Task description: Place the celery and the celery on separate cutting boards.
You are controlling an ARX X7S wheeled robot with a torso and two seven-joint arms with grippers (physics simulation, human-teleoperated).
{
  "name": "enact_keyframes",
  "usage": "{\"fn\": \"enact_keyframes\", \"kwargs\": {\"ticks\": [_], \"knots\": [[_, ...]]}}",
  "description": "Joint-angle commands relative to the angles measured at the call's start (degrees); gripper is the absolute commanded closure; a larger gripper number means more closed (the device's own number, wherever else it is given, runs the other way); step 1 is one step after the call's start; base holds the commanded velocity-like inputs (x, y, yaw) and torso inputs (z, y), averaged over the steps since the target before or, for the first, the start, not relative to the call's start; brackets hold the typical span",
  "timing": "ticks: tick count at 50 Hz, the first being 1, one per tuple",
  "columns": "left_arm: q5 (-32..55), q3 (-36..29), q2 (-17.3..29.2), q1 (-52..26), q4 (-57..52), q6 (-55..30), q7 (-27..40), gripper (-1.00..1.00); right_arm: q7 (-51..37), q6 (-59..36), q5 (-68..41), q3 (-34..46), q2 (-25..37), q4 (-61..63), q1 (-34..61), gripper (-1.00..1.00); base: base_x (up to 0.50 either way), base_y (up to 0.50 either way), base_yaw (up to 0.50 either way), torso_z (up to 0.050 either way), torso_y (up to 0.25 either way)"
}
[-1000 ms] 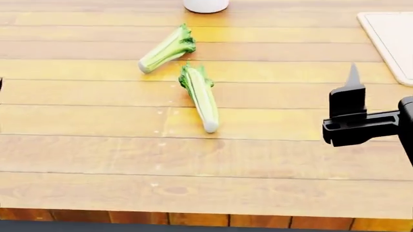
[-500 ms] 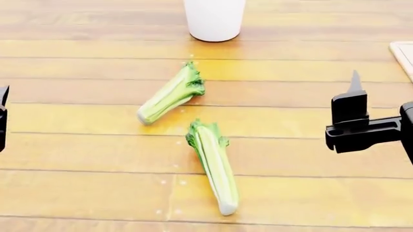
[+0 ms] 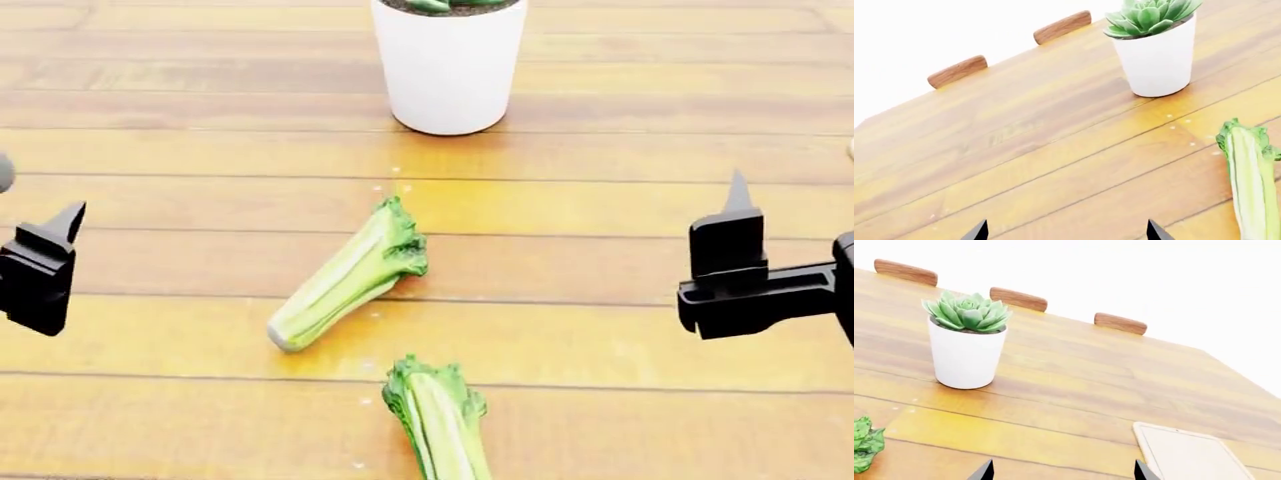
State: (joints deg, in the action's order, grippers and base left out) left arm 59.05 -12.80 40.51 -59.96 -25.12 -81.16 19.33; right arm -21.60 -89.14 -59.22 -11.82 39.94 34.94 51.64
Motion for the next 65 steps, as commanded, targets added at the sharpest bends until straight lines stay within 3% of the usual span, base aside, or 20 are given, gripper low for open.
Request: {"fn": "enact_keyframes", "kwargs": {"ticks": [1, 11, 26, 37, 57, 58, 65], "knots": [[-0.23, -5.12, -8.32, -3.98, 8.19, 4.84, -6.5, -1.0, -5.09, 1.23, -7.1, 0.36, 1.37, -1.09, -0.33, -1.0, 0.0, 0.0, 0.0, 0.0, 0.0], [-6.19, -11.81, -19.62, -7.13, 23.18, 14.26, -12.76, -1.0, -4.19, 4.48, -6.79, 0.74, 3.22, -1.52, -3.46, -1.0, 0.0, 0.0, 0.0, 0.0, 0.0], [-12.65, -17.3, -27.82, -7.63, 44.88, 25.29, -21.46, -1.0, -4.54, 6.09, -8.39, 0.49, 4.29, -1.39, -5.8, -1.0, 0.0, 0.0, 0.0, 0.0, 0.0], [-16.63, -21.08, -29.28, -6.17, 53.39, 29.94, -24.41, -1.0, -5.59, 6.36, -10.23, -0.16, 5.07, -1.23, -6.32, -1.0, 0.0, 0.0, 0.0, 0.0, 0.0], [-15.92, -23.42, -29.56, -3.17, 52.46, 28.51, -25.13, -1.0, -4.53, 10.39, -8.57, 0.98, 5.6, -1.2, -10.27, -1.0, 0.0, 0.0, 0.0, 0.0, 0.0], [-15.51, -23.07, -29.28, -3.29, 51.54, 27.93, -24.67, 1.0, -4.6, 10.41, -8.57, 1.03, 5.6, -1.46, -10.0, -1.0, 0.0, 0.0, 0.0, 0.0, 0.0], [-12.52, -20.21, -27.43, -3.65, 43.02, 23.77, -19.8, 1.0, -5.54, 10.26, -10.04, 0.8, 4.76, -1.87, -9.75, -1.0, 0.0, 0.0, 0.0, 0.0, 0.0]]}}
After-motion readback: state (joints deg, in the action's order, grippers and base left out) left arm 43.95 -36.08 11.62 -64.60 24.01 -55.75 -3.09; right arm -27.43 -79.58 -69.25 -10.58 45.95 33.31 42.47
